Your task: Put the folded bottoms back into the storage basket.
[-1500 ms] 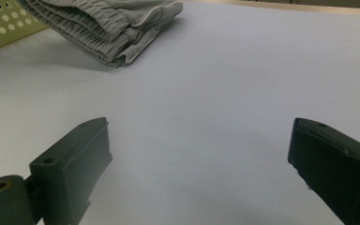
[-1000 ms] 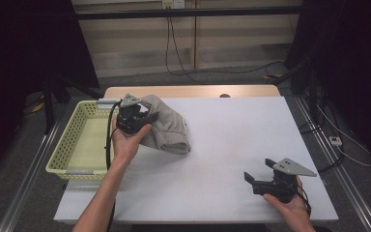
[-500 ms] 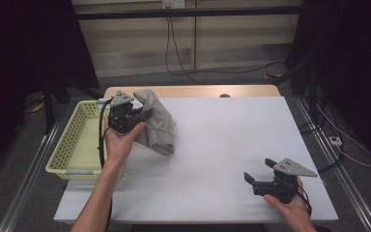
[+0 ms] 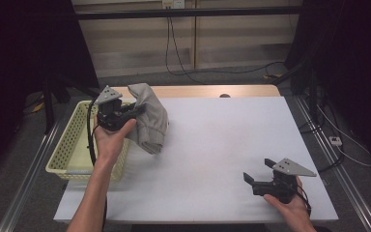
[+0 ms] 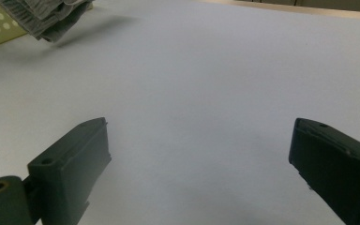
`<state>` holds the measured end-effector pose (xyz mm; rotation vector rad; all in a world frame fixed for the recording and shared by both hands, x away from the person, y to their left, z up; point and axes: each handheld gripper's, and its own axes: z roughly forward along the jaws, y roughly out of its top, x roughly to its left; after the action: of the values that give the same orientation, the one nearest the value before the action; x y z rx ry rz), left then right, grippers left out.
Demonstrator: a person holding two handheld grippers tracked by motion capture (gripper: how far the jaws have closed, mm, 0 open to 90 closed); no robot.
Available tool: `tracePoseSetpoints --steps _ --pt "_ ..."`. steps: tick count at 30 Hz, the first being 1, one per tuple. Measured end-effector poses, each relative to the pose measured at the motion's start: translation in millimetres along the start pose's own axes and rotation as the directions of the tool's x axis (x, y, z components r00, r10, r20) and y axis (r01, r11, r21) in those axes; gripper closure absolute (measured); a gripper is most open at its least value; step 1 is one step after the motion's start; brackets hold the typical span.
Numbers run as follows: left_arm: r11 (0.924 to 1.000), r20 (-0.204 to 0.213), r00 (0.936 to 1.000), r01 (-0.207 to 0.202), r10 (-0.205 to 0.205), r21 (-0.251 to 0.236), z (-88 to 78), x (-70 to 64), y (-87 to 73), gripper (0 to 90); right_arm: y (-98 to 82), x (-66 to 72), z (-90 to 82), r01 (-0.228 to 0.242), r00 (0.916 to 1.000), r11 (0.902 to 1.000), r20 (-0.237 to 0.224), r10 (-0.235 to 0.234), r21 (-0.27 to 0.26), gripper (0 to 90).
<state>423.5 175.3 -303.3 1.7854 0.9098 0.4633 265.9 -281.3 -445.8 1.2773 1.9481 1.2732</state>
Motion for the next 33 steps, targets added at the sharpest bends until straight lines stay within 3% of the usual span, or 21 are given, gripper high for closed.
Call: tracePoseSetpoints --steps 2,17,33 --pt "0.9999 0.009 0.9999 0.013 -0.012 -0.008 -3.4 3.4 1.0 77.3 0.1 0.6 -0.1 0.001 1.0000 1.0000 -0.003 -0.001 0.002 5.0" --pt "0.9987 -0.050 0.9975 -0.050 0.050 -0.011 -22.2 2.0 10.1 77.3 0.1 0.6 -0.8 0.000 1.0000 1.0000 -0.007 0.000 0.003 5.2" --pt "0.9955 -0.093 0.9944 -0.057 0.050 -0.076 -52.3 5.7 19.2 77.3 0.2 0.9 -1.2 -0.003 0.9999 1.0000 -0.012 0.003 -0.001 5.0"
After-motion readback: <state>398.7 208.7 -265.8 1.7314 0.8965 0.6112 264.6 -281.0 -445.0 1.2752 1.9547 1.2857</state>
